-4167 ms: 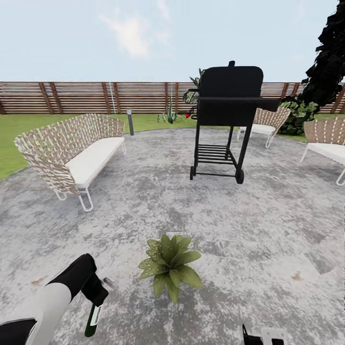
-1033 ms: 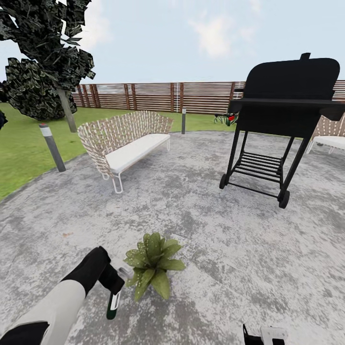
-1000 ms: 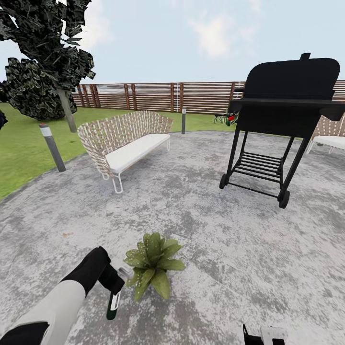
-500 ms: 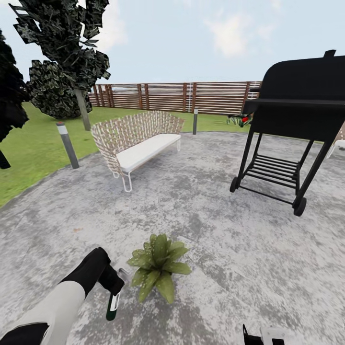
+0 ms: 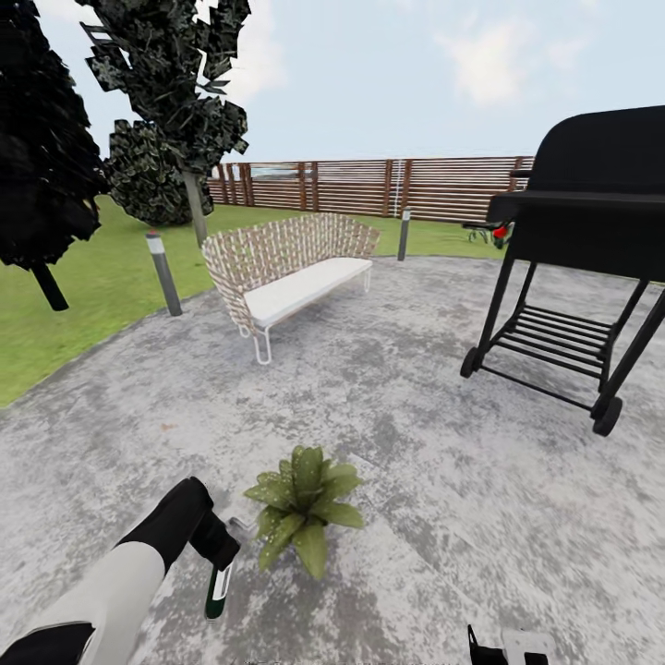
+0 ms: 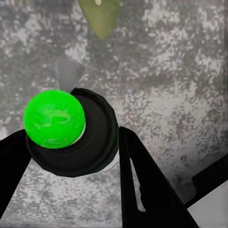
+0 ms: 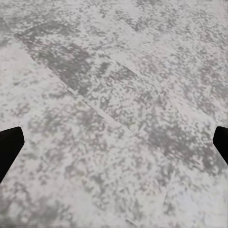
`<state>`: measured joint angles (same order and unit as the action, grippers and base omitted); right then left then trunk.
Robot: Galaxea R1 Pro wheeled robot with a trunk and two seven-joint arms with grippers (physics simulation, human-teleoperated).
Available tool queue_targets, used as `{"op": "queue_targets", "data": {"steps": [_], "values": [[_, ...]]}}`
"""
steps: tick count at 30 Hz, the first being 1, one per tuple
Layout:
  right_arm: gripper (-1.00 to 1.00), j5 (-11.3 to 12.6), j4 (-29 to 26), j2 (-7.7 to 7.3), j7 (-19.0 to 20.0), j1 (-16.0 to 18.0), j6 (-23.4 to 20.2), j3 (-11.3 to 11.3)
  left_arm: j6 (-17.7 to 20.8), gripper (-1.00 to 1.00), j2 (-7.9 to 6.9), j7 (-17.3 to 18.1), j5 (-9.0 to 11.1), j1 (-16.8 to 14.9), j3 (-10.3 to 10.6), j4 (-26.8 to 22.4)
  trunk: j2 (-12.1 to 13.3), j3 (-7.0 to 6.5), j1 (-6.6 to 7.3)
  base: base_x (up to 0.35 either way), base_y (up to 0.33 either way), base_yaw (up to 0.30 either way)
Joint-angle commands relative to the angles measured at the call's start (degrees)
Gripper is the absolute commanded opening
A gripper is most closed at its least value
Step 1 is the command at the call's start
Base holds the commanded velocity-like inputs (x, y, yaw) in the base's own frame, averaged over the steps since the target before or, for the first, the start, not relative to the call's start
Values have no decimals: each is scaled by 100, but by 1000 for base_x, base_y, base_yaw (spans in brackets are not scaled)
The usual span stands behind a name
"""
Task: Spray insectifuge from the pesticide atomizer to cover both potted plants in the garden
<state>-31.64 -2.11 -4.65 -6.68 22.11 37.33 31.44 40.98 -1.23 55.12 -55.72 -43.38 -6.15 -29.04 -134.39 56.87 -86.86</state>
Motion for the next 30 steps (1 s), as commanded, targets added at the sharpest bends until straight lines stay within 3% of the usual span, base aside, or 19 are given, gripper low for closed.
{"op": "queue_targets", "data": {"steps": [1,5,14,30], "values": [[100,-62,9,-1,-40,4,13,20,33,-100,6,43,-43,-4,-36,-6,-3,5,2,-60,-254,277],[100,-62,9,-1,-37,4,12,20,29,-100,1,43,-44,-4,-36,11,-3,5,2,-19,-265,253],[100,-62,9,-1,-35,4,14,20,24,-100,-9,43,-38,-4,-27,43,-3,5,2,39,-270,41],[100,-62,10,-1,-35,4,14,15,23,-100,16,17,-45,14,-10,55,-3,5,2,58,-259,270]]}}
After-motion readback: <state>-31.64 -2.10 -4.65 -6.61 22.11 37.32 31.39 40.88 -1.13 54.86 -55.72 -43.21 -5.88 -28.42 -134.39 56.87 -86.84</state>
